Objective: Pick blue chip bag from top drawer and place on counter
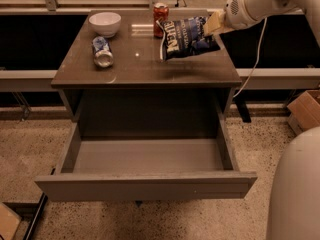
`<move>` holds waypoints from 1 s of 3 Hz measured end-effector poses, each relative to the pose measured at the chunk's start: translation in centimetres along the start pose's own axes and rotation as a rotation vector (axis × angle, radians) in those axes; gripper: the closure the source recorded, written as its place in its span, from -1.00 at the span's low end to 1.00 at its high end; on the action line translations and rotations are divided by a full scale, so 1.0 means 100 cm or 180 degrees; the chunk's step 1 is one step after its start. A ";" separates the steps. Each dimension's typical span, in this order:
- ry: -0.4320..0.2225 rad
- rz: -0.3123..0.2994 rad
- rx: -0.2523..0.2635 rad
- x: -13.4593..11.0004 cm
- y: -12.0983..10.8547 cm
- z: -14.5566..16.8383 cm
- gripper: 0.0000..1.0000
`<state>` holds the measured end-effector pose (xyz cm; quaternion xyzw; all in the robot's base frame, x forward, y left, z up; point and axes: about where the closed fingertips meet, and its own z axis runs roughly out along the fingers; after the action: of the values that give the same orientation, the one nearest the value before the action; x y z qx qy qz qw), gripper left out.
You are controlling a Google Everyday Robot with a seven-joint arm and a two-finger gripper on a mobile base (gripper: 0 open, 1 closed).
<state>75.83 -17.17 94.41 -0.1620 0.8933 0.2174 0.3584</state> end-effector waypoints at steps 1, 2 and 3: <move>0.0018 0.0001 -0.0015 0.001 0.001 0.005 -0.13; 0.0031 0.0001 -0.0025 0.002 0.002 0.008 -0.63; 0.0046 0.0000 -0.0037 0.004 0.003 0.012 -1.00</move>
Offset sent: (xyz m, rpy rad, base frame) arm 0.0010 0.0021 -0.0026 0.0007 0.0035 0.0030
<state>76.16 -16.32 93.44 -0.1656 0.8946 0.2215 0.3510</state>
